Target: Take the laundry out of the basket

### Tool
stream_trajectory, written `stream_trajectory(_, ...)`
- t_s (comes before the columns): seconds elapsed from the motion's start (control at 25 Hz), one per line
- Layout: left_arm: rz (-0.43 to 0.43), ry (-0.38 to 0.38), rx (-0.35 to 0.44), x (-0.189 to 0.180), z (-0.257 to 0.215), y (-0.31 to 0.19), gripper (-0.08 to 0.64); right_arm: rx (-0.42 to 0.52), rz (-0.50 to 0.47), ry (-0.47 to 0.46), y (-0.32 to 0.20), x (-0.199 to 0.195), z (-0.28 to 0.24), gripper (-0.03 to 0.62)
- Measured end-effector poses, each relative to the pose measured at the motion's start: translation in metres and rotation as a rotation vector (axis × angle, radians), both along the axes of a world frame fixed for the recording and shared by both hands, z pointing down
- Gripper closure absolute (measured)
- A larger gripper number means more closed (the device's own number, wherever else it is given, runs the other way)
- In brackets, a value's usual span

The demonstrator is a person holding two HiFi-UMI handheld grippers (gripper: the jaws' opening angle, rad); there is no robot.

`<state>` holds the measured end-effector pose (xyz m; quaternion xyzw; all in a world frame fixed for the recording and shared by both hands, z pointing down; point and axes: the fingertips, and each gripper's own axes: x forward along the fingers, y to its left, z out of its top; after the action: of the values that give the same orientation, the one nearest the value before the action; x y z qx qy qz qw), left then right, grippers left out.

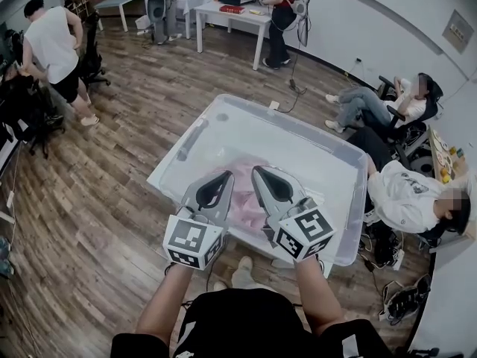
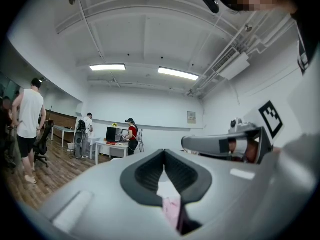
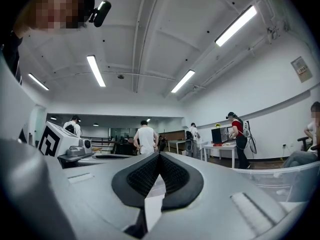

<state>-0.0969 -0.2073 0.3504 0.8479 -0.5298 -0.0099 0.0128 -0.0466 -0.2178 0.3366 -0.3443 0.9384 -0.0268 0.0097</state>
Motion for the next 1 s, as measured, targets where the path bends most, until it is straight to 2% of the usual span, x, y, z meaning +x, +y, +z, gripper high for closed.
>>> stream_trajectory(0.6, -0.043, -0.028, 0.016, 0.007, 0.002, -0.057, 0.552, 0.011, -0.053, 0.004, -0.059, 0.007, 0.004, 0.595)
stream_trajectory(1.0, -0.068, -0.034, -0.012, 0.023, 0.009, -0.094, 0.552, -0.026, -0.065, 0.014, -0.103, 0.025, 0.016, 0.595)
